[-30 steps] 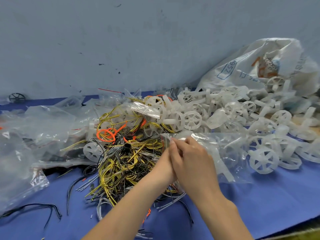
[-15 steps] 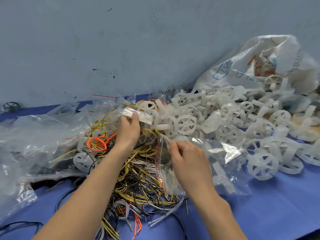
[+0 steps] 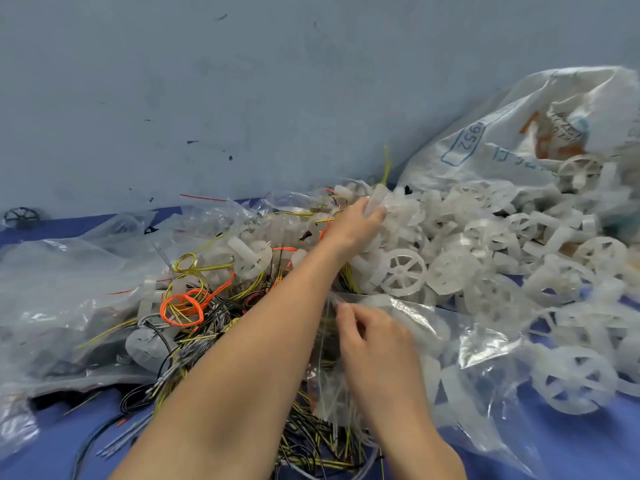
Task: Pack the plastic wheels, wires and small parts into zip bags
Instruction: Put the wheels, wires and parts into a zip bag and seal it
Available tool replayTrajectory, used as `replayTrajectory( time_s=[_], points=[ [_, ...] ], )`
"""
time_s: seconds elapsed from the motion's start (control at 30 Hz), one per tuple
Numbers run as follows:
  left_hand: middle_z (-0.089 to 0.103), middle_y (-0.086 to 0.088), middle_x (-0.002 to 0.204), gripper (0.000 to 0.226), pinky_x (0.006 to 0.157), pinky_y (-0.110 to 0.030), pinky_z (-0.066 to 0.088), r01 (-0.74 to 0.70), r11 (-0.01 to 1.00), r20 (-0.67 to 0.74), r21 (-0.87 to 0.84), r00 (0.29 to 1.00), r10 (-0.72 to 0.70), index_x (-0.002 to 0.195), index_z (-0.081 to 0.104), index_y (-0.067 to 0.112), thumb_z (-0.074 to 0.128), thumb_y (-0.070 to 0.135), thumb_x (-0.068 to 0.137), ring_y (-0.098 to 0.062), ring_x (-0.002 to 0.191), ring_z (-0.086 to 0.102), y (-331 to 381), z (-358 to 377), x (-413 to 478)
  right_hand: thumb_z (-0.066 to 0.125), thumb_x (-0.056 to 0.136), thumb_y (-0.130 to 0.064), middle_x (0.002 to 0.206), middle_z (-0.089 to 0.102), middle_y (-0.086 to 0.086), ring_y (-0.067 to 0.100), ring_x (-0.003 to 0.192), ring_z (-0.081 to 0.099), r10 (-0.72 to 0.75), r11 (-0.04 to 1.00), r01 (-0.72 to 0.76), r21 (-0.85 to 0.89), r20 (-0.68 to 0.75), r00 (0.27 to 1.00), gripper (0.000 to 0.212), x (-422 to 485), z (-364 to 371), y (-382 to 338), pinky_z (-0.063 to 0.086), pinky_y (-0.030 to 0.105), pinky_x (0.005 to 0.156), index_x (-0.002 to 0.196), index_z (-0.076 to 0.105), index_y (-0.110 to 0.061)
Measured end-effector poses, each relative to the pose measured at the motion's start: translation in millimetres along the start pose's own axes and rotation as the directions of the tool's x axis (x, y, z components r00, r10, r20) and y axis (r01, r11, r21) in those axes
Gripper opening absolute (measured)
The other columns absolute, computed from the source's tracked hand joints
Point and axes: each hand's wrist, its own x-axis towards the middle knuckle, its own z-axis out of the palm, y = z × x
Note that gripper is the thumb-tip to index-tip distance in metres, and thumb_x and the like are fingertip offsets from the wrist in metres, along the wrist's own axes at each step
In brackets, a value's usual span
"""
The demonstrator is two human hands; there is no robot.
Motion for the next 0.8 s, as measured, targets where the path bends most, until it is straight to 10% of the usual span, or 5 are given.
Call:
replayTrajectory(
  time_s=[0.3, 0.5, 0.6, 0.8],
  points=[
    [0.05, 0.003, 0.143, 0.043, 0.105, -0.034, 0.038, -0.165, 0.986, -0.058, 0.009, 0.985, 0.165, 0.142, 0.045, 0.028, 0.033, 0.044, 0.103, -0.011, 0.129, 0.045, -56.1, -42.7, -46.6, 0.036, 0.102, -0.043, 0.089, 0.064, -0.006, 0.018, 0.09, 0.056, 0.037, 0.993, -0.032, -0.115, 0.037, 0.999, 0.042, 3.3, 18.8, -5.4, 0.048, 0.037, 0.081, 0.089, 0.068, -0.02],
    [0.023, -0.005, 0.159, 0.043, 0.104, -0.047, 0.043, -0.073, 0.819, 0.084, 0.569, 0.996, 0.03, 0.144, 0.038, 0.028, 0.035, 0.038, 0.102, -0.026, 0.133, 0.045, -127.9, -93.0, -80.9, 0.036, 0.102, -0.041, 0.078, 0.062, 0.0, 0.022, 0.084, 0.056, 0.038, 0.992, -0.031, -0.126, 0.056, 0.998, 0.043, 0.6, 22.8, -9.0, 0.047, 0.038, 0.076, 0.076, 0.06, -0.018],
    [0.04, -0.005, 0.149, 0.046, 0.096, -0.044, 0.049, -0.019, 0.687, 0.096, 0.727, 0.993, -0.074, 0.146, 0.036, 0.028, 0.034, 0.038, 0.102, -0.028, 0.124, 0.051, -153.6, -114.1, -95.6, 0.036, 0.102, -0.041, 0.077, 0.062, -0.001, 0.022, 0.083, 0.056, 0.039, 0.992, -0.033, -0.123, 0.047, 0.998, 0.042, -0.5, 23.9, -9.1, 0.046, 0.038, 0.074, 0.076, 0.061, -0.018],
    [0.051, -0.002, 0.137, 0.036, 0.095, -0.042, 0.05, -0.007, 0.741, 0.086, 0.671, 0.994, -0.068, 0.131, 0.054, 0.023, 0.038, 0.039, 0.102, -0.02, 0.117, 0.054, -150.2, -129.3, -107.8, 0.038, 0.102, -0.041, 0.075, 0.065, -0.003, 0.019, 0.079, 0.059, 0.017, 0.995, -0.015, -0.099, 0.019, 1.0, 0.042, 0.7, 21.8, -7.4, 0.046, 0.038, 0.073, 0.085, 0.069, -0.019]
  ],
)
